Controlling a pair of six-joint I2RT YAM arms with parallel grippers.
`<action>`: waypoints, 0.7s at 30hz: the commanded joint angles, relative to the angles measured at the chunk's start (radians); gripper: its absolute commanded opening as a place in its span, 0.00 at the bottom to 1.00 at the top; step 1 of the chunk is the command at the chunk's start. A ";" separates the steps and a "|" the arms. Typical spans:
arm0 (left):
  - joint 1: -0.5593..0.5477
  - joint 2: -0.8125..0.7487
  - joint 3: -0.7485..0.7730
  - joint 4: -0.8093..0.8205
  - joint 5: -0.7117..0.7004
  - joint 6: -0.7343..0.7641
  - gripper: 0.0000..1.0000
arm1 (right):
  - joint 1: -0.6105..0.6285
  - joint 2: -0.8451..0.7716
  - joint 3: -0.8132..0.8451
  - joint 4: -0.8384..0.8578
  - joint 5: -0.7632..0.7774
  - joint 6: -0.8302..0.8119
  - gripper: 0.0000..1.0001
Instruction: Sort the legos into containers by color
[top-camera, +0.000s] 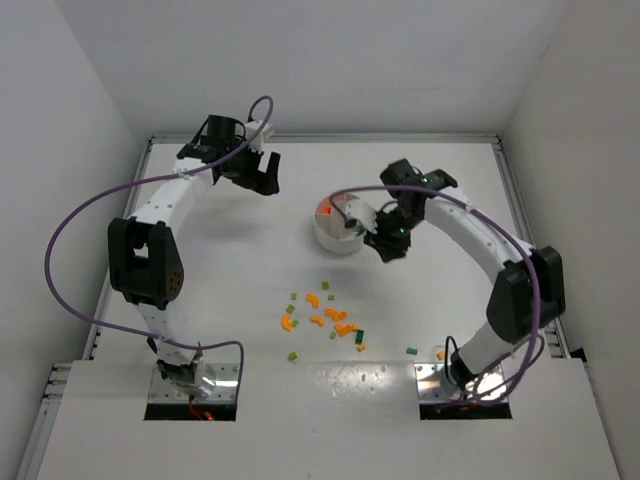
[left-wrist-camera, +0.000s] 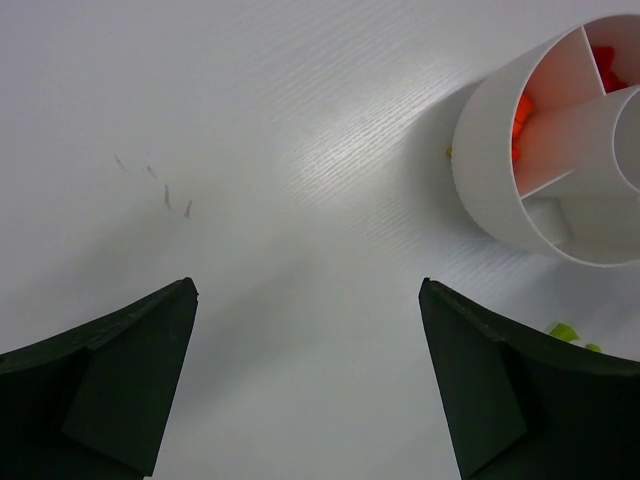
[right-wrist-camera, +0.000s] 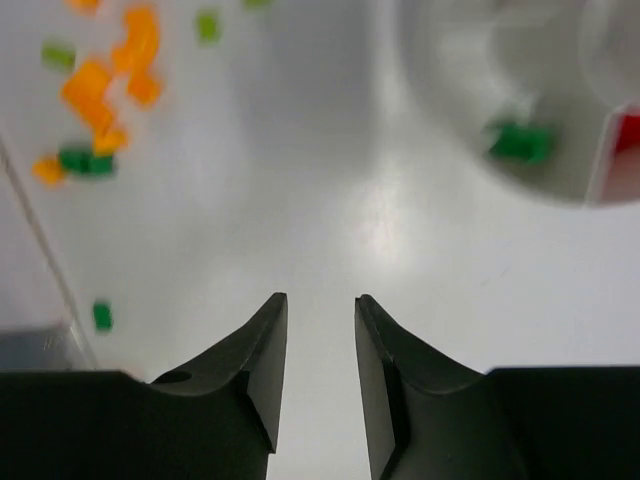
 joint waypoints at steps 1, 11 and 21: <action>0.015 -0.004 -0.003 0.029 0.027 0.011 1.00 | -0.005 -0.108 -0.136 -0.203 0.045 -0.126 0.33; -0.180 -0.127 -0.136 -0.017 0.254 0.286 0.97 | -0.051 -0.105 -0.279 -0.280 0.066 -0.045 0.26; -0.401 -0.289 -0.386 0.220 0.463 0.241 0.74 | -0.315 -0.085 -0.260 0.068 0.074 0.469 0.20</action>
